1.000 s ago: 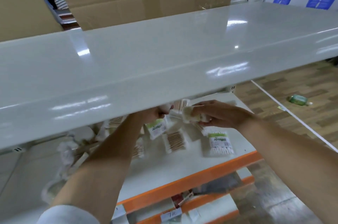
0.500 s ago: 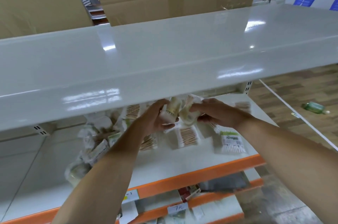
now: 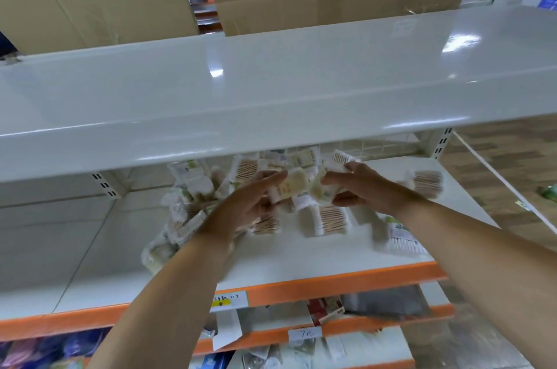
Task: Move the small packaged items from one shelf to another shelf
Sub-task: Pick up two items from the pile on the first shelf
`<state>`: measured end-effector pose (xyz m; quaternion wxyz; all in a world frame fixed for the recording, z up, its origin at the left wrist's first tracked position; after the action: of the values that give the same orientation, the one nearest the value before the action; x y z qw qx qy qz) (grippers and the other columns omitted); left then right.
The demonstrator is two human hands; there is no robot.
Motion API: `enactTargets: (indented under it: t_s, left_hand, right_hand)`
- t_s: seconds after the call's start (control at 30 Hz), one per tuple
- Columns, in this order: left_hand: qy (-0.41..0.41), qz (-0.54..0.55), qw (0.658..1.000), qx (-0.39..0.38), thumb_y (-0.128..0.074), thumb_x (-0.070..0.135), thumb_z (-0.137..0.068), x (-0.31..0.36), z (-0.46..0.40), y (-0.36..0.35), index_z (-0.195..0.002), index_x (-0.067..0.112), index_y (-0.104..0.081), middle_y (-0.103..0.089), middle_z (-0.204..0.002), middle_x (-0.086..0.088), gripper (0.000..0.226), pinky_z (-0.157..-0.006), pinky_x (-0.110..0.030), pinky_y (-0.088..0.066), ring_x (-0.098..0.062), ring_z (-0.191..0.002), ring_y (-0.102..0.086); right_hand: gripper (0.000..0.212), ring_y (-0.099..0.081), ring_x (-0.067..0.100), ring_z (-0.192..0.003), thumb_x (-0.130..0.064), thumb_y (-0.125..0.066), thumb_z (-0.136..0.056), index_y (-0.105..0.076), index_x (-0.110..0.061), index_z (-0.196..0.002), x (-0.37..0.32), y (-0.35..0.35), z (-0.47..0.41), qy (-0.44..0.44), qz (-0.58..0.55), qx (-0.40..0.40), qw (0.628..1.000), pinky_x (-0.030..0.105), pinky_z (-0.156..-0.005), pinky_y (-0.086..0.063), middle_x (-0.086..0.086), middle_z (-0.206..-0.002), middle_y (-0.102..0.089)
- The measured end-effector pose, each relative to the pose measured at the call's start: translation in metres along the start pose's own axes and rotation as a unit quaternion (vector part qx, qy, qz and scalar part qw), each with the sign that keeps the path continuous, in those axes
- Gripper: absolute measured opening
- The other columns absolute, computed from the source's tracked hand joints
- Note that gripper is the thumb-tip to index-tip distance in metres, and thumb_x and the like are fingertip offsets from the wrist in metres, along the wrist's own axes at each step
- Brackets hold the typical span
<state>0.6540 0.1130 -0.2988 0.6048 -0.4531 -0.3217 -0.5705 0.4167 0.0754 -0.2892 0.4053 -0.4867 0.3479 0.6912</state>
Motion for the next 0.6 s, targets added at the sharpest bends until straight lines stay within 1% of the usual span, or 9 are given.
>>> enactTargets:
  t_s: [0.07,0.13,0.2,0.27,0.33,0.4,0.47,0.53,0.6]
  left_hand:
    - [-0.014,0.023,1.000,0.013,-0.082,0.032,-0.071,0.001,0.004,0.008,-0.120,0.013,-0.062,-0.070,-0.101,-0.017,0.056,-0.053,-0.025,-0.051,-0.023,-0.076,-0.067]
    - [-0.024,0.037,0.999,0.028,-0.079,0.021,-0.076,0.002,0.007,0.014,-0.115,0.010,-0.063,-0.074,-0.097,-0.016,0.044,-0.044,-0.021,-0.048,-0.022,-0.071,-0.071]
    - [-0.026,0.037,0.999,0.024,-0.075,0.012,-0.081,0.003,0.010,0.015,-0.109,0.005,-0.062,-0.077,-0.087,-0.010,0.032,-0.045,-0.018,-0.048,-0.014,-0.065,-0.072]
    - [-0.029,0.030,0.999,0.016,-0.075,0.012,-0.082,0.004,0.015,0.015,-0.107,0.004,-0.061,-0.076,-0.086,-0.006,0.030,-0.046,-0.017,-0.047,-0.010,-0.063,-0.069]
    - [-0.036,0.023,0.999,0.016,-0.079,0.018,-0.075,0.006,0.019,0.014,-0.114,0.008,-0.062,-0.073,-0.097,-0.009,0.043,-0.055,-0.018,-0.047,-0.012,-0.074,-0.067]
    - [-0.044,0.028,0.999,0.009,-0.082,0.020,-0.072,0.008,0.023,0.015,-0.123,0.013,-0.062,-0.068,-0.113,-0.016,0.055,-0.077,-0.027,-0.049,-0.022,-0.095,-0.065]
    - [-0.054,0.028,0.998,-0.003,-0.083,0.021,-0.073,0.008,0.026,0.019,-0.125,0.019,-0.064,-0.064,-0.127,-0.017,0.056,-0.102,-0.043,-0.044,-0.034,-0.117,-0.061]
    - [-0.063,0.016,0.998,-0.017,-0.083,0.023,-0.074,0.008,0.032,0.024,-0.122,0.020,-0.066,-0.065,-0.128,-0.014,0.051,-0.110,-0.050,-0.040,-0.035,-0.122,-0.059]
    - [-0.067,0.000,0.998,-0.017,-0.081,0.022,-0.078,0.008,0.038,0.030,-0.121,0.011,-0.065,-0.068,-0.124,-0.015,0.046,-0.111,-0.053,-0.040,-0.034,-0.118,-0.062]
  right_hand:
    - [0.053,-0.075,0.021,-0.094,-0.037,-0.085,-0.067,-0.066,-0.014,-0.111,-0.004,-0.004,0.002,0.009,-0.001,0.014,1.000,0.031,-0.076,-0.060,0.007,-0.100,-0.076]
    - [0.053,-0.075,0.018,-0.084,-0.041,-0.082,-0.067,-0.069,-0.011,-0.109,-0.009,-0.008,0.004,0.018,0.027,0.031,0.999,0.027,-0.067,-0.057,0.010,-0.098,-0.076]
    - [0.053,-0.068,0.013,-0.069,-0.046,-0.081,-0.069,-0.069,-0.010,-0.106,-0.014,-0.011,0.006,0.024,0.065,0.053,0.996,0.026,-0.060,-0.051,0.009,-0.088,-0.075]
    - [0.046,-0.063,0.006,-0.060,-0.050,-0.079,-0.073,-0.069,-0.013,-0.100,-0.017,-0.014,0.007,0.029,0.102,0.078,0.991,0.026,-0.060,-0.047,0.000,-0.078,-0.072]
    - [0.039,-0.059,-0.003,-0.050,-0.053,-0.078,-0.074,-0.069,-0.018,-0.090,-0.019,-0.015,0.005,0.043,0.119,0.096,0.987,0.023,-0.055,-0.045,-0.010,-0.065,-0.069]
    - [0.036,-0.060,-0.007,-0.049,-0.055,-0.079,-0.072,-0.070,-0.024,-0.085,-0.021,-0.020,0.003,0.052,0.124,0.095,0.986,0.021,-0.053,-0.045,-0.014,-0.062,-0.070]
    - [0.036,-0.061,-0.007,-0.051,-0.056,-0.081,-0.070,-0.070,-0.026,-0.086,-0.023,-0.027,0.002,0.054,0.126,0.085,0.987,0.022,-0.055,-0.046,-0.016,-0.064,-0.071]
    - [0.036,-0.060,-0.005,-0.050,-0.053,-0.084,-0.069,-0.071,-0.023,-0.085,-0.026,-0.035,0.001,0.057,0.112,0.066,0.990,0.022,-0.055,-0.044,-0.014,-0.063,-0.071]
    - [0.035,-0.060,-0.004,-0.052,-0.050,-0.084,-0.069,-0.072,-0.021,-0.082,-0.030,-0.045,0.000,0.069,0.110,0.046,0.990,0.021,-0.055,-0.042,-0.011,-0.065,-0.071]
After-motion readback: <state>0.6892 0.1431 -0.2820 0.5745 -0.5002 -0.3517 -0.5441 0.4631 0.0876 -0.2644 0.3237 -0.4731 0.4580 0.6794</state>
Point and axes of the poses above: each hand's wrist, its own z-axis away from the middle knuckle, its own y-axis out of the back of the hand, x = y × z, the point moved 3 cm from there along -z, towards the middle knuckle
